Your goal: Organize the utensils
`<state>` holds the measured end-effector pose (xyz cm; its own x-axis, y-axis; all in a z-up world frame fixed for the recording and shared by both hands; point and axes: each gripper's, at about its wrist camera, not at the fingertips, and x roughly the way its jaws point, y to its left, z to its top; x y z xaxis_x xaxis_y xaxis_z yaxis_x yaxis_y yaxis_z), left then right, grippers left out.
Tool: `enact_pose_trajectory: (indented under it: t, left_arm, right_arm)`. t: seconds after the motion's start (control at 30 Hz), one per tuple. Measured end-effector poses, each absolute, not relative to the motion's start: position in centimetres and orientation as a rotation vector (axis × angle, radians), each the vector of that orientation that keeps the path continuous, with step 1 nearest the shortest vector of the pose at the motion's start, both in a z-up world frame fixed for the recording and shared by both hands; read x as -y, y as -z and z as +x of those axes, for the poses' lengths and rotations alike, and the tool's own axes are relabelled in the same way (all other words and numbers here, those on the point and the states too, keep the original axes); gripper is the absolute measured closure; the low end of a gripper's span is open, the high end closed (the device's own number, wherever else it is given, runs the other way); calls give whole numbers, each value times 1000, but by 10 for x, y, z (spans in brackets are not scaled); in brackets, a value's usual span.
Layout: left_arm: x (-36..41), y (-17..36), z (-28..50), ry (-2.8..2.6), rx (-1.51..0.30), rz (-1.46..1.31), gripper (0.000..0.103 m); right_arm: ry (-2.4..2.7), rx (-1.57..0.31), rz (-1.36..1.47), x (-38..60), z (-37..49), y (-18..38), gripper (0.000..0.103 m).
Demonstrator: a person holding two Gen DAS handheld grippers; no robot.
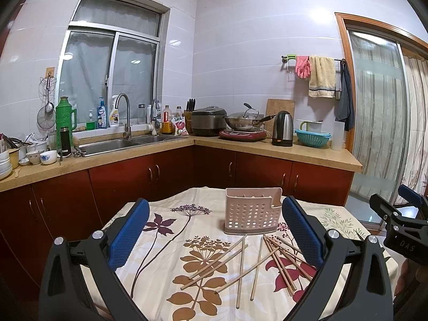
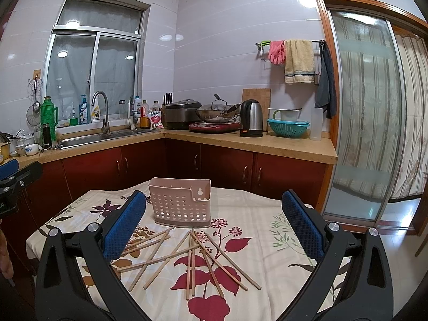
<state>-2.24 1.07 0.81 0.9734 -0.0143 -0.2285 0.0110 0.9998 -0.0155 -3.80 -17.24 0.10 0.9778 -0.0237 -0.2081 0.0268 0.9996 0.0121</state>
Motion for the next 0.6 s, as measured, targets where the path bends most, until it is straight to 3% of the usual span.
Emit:
enact_pose_trajectory:
  t: [0.6]
  left_arm:
    - [-10,-8,-22,13,-231,-16,6]
  right_arm:
    - [23,-210,12,170,-38,2,4]
